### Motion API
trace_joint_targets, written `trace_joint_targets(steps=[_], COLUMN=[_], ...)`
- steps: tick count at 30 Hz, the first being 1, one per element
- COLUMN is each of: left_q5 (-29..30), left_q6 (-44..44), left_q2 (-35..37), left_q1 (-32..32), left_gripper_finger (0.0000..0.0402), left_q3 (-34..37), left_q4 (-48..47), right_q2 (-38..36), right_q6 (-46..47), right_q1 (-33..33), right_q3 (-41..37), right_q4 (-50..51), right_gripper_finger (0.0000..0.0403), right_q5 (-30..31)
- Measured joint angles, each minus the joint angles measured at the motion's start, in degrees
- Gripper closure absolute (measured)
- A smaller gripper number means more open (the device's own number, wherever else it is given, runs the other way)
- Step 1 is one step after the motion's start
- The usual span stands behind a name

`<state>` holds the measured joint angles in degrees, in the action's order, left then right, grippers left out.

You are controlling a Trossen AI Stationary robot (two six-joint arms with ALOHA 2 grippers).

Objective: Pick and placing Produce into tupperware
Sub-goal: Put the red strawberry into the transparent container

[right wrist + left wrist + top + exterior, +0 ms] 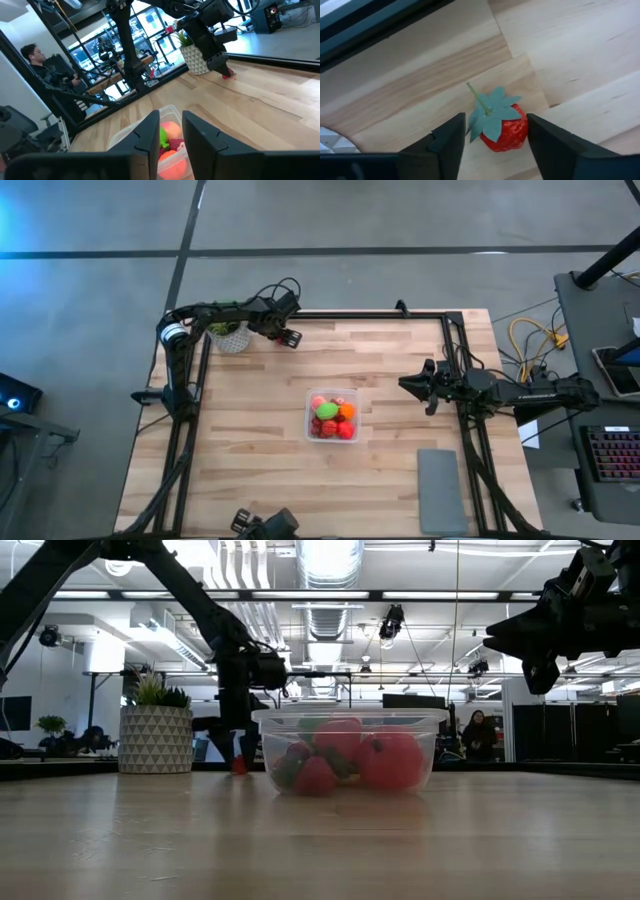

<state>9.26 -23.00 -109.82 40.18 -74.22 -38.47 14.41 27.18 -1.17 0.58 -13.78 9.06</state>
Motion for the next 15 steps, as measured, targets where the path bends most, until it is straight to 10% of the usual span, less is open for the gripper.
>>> trace_joint_targets(steps=[15], left_q5=[-0.22], left_q6=[-0.61], left_q2=[0.04], left_q1=[-0.14], left_gripper_finger=[0.0243], left_q3=[2.09], left_q4=[0.97], right_q2=[0.00], right_q6=[0.00], right_q1=[0.01], right_q3=[0.00], right_q4=[0.00], right_gripper_finger=[0.0333], right_q5=[0.00])
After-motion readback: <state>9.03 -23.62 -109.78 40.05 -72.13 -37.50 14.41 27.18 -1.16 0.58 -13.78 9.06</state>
